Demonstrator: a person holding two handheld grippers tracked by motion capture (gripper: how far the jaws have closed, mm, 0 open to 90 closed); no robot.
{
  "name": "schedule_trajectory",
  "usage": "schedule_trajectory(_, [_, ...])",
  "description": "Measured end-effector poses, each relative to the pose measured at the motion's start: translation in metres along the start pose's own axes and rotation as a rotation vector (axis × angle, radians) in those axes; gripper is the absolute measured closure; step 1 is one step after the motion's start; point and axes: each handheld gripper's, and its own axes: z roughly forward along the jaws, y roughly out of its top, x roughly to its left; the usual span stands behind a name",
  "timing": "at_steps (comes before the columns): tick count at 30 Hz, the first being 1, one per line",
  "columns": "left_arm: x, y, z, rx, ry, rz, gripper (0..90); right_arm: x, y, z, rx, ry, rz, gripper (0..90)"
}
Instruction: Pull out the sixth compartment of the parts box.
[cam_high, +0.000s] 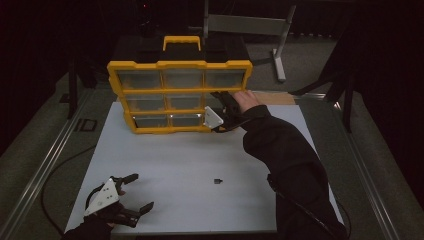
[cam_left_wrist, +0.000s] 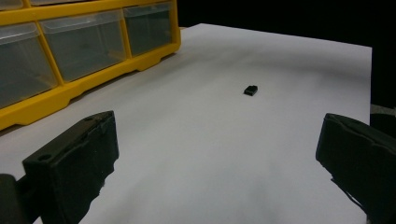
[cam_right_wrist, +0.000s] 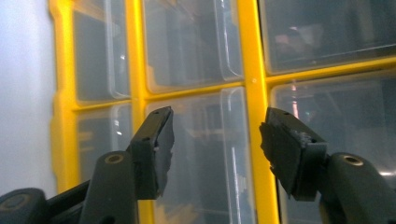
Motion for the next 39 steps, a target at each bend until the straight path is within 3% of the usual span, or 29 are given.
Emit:
schedule_trajectory(4, [0.000,0.000,0.000,0.001,0.000,-0.001,0.0,0.001,0.000,0.003,0.032,-0.031,-0.029,51.2])
schedule_trajectory(15, [-0.001,0.000,0.001,0.004,-0.001,0.000,0.0,0.005,-0.001,0.012,0.106,-0.044,-0.066,57.0])
schedule_trajectory(26, [-0.001,0.000,0.001,0.011,-0.003,0.003,0.0,0.004,0.004,0.017,0.116,-0.047,-0.079,58.9])
schedule_trajectory(29, [-0.001,0.000,0.001,0.010,-0.004,0.002,0.0,0.003,0.005,0.019,0.122,-0.030,-0.079,62.4])
schedule_trajectory(34, [0.000,0.000,0.001,0.009,-0.007,0.001,0.0,0.001,0.005,0.019,0.121,-0.050,-0.063,73.8])
schedule_trajectory(39, [-0.001,0.000,0.001,0.009,-0.006,0.002,0.0,-0.001,0.006,0.019,0.127,-0.051,-0.066,75.7])
